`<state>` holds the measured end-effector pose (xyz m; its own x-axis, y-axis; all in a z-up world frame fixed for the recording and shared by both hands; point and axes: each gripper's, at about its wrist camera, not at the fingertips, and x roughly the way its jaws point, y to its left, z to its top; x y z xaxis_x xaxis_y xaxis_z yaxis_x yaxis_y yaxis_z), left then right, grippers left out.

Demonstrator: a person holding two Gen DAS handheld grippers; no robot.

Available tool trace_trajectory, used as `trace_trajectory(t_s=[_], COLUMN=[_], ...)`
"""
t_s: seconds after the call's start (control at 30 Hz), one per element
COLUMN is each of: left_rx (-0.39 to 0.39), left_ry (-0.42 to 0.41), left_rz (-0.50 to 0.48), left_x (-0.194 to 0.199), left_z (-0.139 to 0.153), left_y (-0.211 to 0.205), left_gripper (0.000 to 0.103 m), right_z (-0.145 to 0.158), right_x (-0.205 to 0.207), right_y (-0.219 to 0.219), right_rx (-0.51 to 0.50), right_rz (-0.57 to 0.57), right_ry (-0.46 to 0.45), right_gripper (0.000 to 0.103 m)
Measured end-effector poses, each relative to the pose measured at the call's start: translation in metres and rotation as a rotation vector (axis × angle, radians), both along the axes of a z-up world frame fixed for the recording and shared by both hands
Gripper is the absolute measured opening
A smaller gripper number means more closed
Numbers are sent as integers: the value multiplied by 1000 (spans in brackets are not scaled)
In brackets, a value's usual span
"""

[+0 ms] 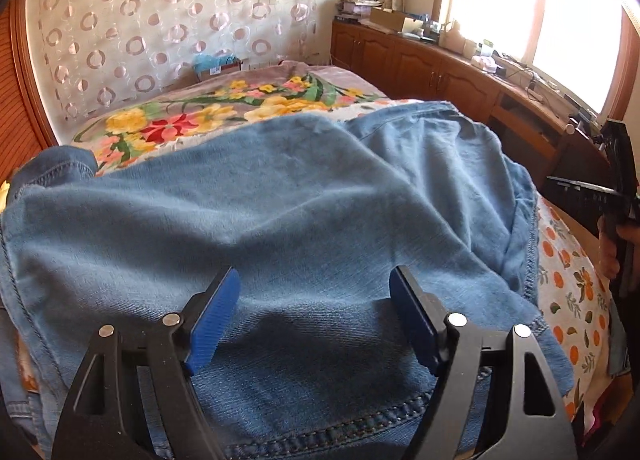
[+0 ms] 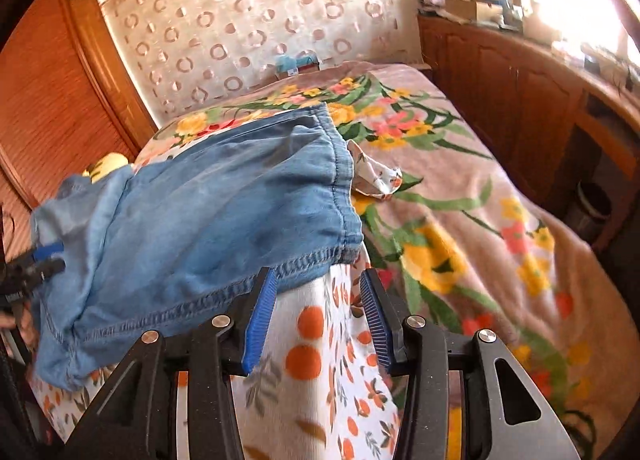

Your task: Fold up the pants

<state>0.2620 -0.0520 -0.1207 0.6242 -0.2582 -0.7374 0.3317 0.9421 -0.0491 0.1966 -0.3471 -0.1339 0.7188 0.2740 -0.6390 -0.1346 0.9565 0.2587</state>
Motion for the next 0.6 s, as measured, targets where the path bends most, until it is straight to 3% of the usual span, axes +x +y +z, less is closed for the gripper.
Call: trace_trajectory(t_s=[0.17, 0.6], left_rx=[17, 55], left_ry=[10, 4], left_rz=[5, -3], left_x=[3, -1], left_z=[-11, -18], left_y=[-4, -9], left_gripper=[78, 79], right_z=[-7, -20], right_x=[23, 57], right_y=[-9, -38], right_rx=[43, 302], right_rz=[-8, 33], right_ry=[41, 173], right_gripper=[45, 45])
